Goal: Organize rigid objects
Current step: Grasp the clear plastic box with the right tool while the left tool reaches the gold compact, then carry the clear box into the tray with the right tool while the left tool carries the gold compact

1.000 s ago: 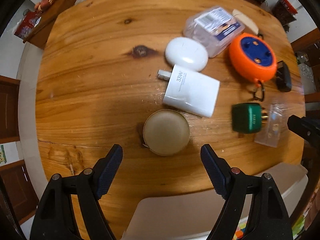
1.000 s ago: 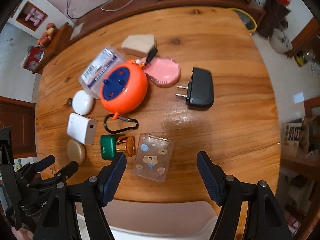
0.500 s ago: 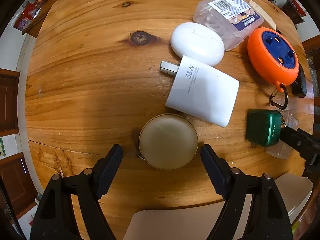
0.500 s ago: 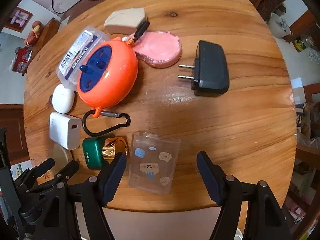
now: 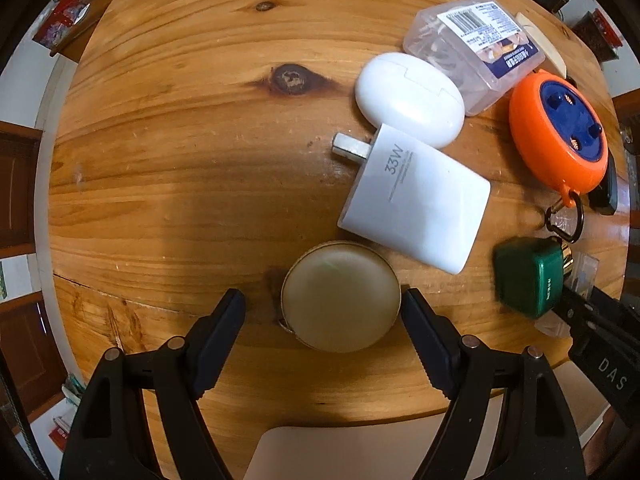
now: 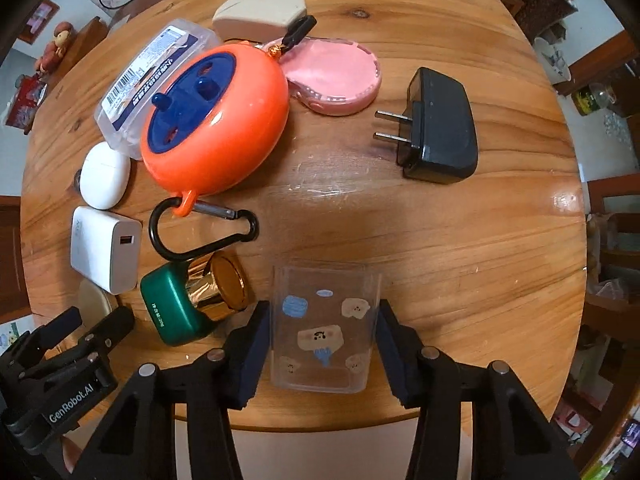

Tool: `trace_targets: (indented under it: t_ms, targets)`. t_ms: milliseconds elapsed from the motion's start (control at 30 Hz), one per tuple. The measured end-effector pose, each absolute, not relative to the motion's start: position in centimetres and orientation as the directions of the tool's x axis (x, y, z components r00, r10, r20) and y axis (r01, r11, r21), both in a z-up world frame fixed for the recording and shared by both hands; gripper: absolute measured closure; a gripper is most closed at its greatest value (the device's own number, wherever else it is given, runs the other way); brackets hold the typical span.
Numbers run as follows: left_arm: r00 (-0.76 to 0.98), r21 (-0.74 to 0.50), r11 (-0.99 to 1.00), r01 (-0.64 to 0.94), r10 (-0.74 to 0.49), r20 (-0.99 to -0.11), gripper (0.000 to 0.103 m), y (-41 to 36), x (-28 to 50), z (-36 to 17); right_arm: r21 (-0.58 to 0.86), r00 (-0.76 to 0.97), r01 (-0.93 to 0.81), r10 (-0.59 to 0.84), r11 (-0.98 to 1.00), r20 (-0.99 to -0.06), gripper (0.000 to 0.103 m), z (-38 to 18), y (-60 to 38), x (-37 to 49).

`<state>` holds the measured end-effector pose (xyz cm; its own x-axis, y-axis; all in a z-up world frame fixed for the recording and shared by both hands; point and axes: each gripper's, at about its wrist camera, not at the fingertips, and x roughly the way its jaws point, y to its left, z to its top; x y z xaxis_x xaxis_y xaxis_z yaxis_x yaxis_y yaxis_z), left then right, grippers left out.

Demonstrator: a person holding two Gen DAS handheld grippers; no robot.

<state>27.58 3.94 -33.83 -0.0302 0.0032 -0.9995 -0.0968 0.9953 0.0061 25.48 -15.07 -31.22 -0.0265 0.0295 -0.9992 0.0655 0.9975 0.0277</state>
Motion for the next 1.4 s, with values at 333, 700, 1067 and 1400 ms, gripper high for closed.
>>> trace_targets:
  t_ms: [333,700,1067,1400]
  targets:
    - [0.051,0.004,0.997,-0.082,0.008,-0.999,0.044,4.1,27.4,-32.8,0.099,-0.021,0.099,0.101,0.990,-0.995,0.053,-30.7,-16.4,25.1]
    - [0.107,-0.025,0.992,-0.127,-0.011,-0.994,0.045,4.7,25.7,-29.7,0.152,0.050,0.097,0.148,0.984,-0.988,0.053,-27.8,-19.1,24.7]
    - [0.331,0.002,0.997,0.072,-0.022,-0.943,0.044,2.2,20.6,-17.7,0.197,0.244,0.004,0.190,0.980,-0.951,0.053,-19.3,-18.8,20.1]
    - [0.427,-0.069,0.985,0.157,-0.131,-0.895,0.044,1.1,15.5,-10.4,0.147,0.416,-0.165,0.204,0.975,-0.886,0.053,-10.9,-15.0,12.6]
